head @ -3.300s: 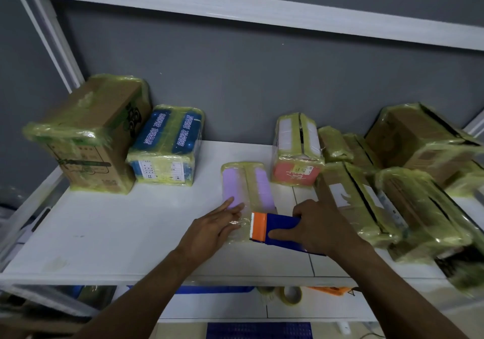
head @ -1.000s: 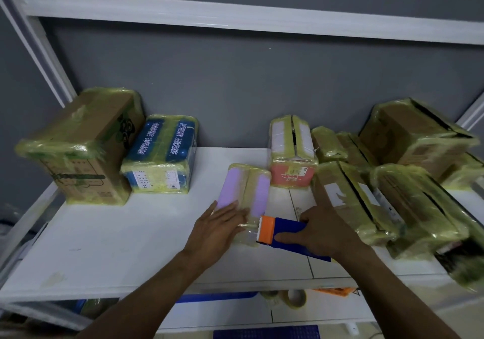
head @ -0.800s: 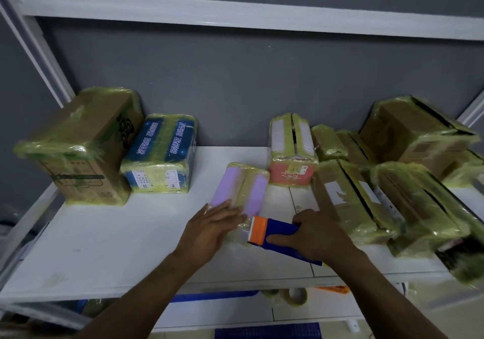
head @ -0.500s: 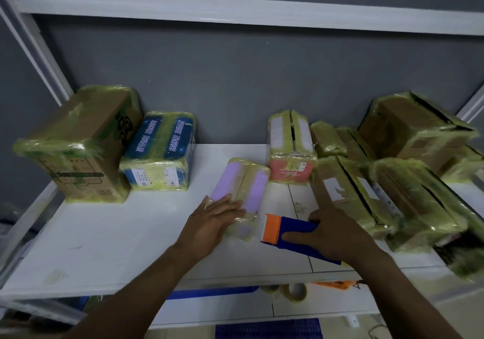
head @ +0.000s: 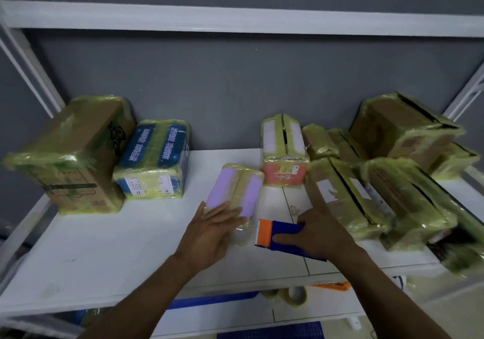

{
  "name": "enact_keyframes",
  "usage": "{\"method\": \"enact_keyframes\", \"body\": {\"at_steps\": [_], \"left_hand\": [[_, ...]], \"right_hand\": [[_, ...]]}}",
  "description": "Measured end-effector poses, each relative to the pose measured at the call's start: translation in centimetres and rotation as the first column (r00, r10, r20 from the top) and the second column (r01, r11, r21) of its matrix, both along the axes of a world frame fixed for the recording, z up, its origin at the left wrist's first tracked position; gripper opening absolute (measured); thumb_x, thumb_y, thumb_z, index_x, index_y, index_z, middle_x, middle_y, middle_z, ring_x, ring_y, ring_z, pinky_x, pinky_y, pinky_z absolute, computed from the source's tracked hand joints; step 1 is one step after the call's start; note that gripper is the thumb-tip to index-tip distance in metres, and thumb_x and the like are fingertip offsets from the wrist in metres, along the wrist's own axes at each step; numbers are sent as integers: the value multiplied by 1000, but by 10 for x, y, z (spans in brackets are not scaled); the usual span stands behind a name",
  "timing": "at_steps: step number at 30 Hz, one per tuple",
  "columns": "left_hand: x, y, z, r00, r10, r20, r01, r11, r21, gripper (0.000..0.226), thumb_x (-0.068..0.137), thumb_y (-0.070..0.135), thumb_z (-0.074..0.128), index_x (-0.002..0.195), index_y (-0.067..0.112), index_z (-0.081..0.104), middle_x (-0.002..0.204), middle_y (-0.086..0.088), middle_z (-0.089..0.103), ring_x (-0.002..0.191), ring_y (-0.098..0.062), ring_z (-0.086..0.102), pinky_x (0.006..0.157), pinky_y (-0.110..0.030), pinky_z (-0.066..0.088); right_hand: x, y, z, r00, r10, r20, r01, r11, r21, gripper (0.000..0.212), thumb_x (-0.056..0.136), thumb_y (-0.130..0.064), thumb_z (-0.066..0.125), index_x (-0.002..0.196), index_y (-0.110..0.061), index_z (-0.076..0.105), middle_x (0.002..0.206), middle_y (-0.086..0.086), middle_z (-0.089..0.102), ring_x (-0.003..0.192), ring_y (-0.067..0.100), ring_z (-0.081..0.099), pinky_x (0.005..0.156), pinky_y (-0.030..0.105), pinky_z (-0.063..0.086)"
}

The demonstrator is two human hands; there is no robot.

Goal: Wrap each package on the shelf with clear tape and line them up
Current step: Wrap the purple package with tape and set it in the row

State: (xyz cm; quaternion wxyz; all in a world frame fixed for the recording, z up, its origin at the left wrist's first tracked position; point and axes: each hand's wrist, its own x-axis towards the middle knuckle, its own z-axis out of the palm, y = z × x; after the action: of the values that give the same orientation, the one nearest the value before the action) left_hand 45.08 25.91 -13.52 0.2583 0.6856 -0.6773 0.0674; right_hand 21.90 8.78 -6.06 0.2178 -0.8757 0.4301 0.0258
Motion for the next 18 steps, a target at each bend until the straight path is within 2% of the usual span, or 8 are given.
{"method": "enact_keyframes", "body": {"at_steps": [2,4,5,7,10,12,15,18], "left_hand": [[-5,-3,3,998,38,-55,-40,999,-27,35,96,36,67,129,27,69,143,10,58,139,-16,49,121,-55,25],[-10,-7,5,975,15,-222,-18,1000,-13,42,98,44,54,126,17,70,140,-3,61,137,-16,50,124,-42,14],[-12,-7,6,958,-10,-288,13,1000,6,43,98,41,54,125,11,69,139,-12,59,138,-18,48,125,-34,7],[-11,-9,5,968,-44,-249,39,999,-26,34,97,25,59,119,1,71,135,-19,61,137,-20,47,123,-26,-2],[-8,-9,5,985,-9,-171,6,1000,-17,45,97,38,46,119,11,74,135,-6,64,137,-28,51,122,-43,5],[-5,-9,4,993,-14,-118,9,999,-42,43,97,37,46,118,14,76,133,-3,65,133,-32,53,118,-48,11],[1,-8,1,995,-33,-99,23,994,-105,34,97,33,54,117,17,76,132,1,66,132,-27,55,117,-48,16],[8,-7,-1,992,-32,-119,18,993,-116,31,96,32,58,117,19,77,132,5,66,134,-18,53,118,-54,19]], "right_hand": [[2,-2,-1,1000,8,-7,-8,1000,-4,69,64,-87,70,79,-21,58,76,-5,61,74,11,66,72,27,57],[3,-3,-1,1000,5,-21,-5,1000,10,70,64,-87,70,80,-20,59,78,-4,63,75,11,66,74,29,58],[3,-2,-1,1000,3,-25,-3,1000,16,70,64,-87,70,81,-20,60,78,-4,63,75,11,66,74,29,58],[1,-2,-1,1000,-3,-16,4,1000,29,70,63,-86,71,82,-19,61,77,-3,64,74,11,66,74,29,58],[-5,-1,2,1000,-14,25,13,998,64,67,64,-84,73,79,-20,60,74,-4,62,72,11,66,71,28,57],[-9,2,3,998,-13,54,8,997,76,63,65,-82,74,77,-22,61,72,-6,62,69,9,65,65,24,52],[-20,5,4,997,-15,82,10,998,62,65,63,-85,72,74,-21,64,69,-4,62,63,6,63,58,20,45],[-36,0,8,997,-31,74,30,999,21,72,60,-90,68,78,-20,68,73,-4,65,63,4,62,57,19,45]]}}
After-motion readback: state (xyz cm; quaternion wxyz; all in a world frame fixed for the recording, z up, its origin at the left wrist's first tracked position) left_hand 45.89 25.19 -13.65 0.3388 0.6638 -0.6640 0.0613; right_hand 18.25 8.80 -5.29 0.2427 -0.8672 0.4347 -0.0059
